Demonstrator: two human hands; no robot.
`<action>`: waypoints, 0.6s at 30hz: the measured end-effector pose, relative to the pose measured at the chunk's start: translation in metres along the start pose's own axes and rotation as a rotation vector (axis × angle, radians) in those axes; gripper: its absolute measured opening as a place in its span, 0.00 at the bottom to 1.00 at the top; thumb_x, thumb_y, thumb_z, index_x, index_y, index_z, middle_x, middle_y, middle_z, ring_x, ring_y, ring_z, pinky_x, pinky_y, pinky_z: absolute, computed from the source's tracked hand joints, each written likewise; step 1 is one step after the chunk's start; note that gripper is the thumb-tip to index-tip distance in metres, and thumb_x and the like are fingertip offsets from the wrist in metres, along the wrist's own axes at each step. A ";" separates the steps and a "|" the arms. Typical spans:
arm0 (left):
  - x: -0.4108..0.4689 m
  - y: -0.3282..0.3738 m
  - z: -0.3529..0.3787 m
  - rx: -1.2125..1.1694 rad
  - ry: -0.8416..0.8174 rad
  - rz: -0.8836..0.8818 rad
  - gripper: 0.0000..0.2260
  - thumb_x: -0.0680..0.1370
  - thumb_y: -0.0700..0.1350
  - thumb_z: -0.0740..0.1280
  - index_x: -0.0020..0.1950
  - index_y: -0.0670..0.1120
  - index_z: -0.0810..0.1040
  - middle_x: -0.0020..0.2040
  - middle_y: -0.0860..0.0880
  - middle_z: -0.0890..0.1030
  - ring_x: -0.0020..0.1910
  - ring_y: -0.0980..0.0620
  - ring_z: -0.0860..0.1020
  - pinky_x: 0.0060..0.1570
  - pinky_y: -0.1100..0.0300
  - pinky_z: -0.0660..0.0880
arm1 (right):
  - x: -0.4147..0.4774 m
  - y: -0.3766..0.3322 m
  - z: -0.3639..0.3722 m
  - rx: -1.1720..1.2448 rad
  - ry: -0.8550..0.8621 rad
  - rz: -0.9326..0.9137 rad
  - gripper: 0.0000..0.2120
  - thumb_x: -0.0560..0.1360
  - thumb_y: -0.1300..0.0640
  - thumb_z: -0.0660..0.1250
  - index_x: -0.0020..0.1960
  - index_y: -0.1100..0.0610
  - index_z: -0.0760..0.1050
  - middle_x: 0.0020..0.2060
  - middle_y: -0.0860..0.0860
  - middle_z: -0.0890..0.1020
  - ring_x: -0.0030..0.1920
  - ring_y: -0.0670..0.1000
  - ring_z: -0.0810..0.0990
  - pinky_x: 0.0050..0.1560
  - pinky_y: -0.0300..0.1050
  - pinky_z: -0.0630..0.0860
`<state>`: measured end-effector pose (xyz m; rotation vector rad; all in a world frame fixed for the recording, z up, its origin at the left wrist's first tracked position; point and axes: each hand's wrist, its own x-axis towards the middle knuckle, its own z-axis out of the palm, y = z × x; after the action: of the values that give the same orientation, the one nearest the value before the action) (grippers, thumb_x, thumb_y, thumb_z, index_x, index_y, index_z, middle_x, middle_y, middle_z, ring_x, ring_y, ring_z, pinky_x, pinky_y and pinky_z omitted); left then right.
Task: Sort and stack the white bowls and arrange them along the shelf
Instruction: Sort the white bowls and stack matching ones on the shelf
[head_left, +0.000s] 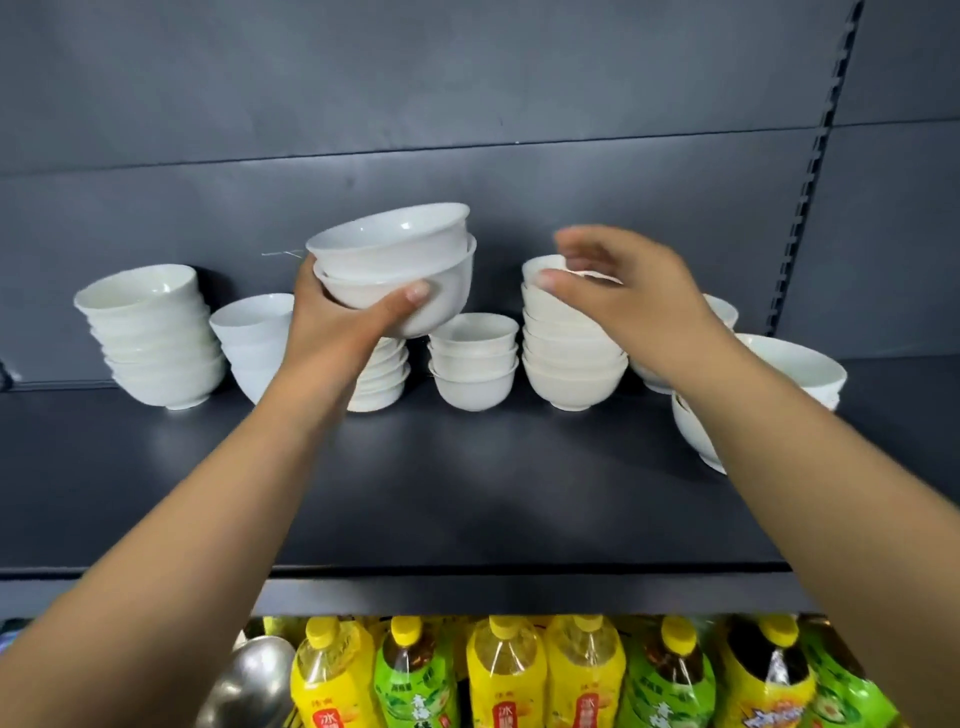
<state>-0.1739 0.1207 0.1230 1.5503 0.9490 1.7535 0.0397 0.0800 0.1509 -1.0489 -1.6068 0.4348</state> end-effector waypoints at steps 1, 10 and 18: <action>0.005 0.000 0.001 0.005 -0.003 0.003 0.43 0.54 0.54 0.79 0.64 0.43 0.67 0.60 0.46 0.78 0.59 0.50 0.77 0.59 0.49 0.75 | 0.012 -0.006 0.005 0.024 -0.062 -0.019 0.21 0.70 0.55 0.71 0.62 0.54 0.72 0.53 0.44 0.74 0.54 0.43 0.75 0.56 0.32 0.72; 0.050 -0.031 0.034 0.026 -0.003 -0.027 0.42 0.53 0.51 0.78 0.65 0.44 0.69 0.59 0.47 0.79 0.58 0.51 0.78 0.55 0.56 0.77 | 0.110 0.012 0.024 -0.177 -0.439 -0.261 0.09 0.70 0.58 0.71 0.50 0.57 0.81 0.48 0.49 0.81 0.54 0.46 0.77 0.60 0.39 0.69; 0.068 -0.088 0.049 0.136 0.109 -0.040 0.48 0.50 0.59 0.79 0.66 0.45 0.67 0.60 0.50 0.78 0.59 0.53 0.77 0.59 0.52 0.75 | 0.148 0.032 0.032 -0.797 -0.605 -0.373 0.12 0.73 0.49 0.67 0.48 0.57 0.82 0.45 0.55 0.83 0.47 0.53 0.77 0.46 0.43 0.70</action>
<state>-0.1355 0.2316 0.0913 1.5201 1.1662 1.7927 0.0247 0.2246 0.2047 -1.2061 -2.5748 -0.2020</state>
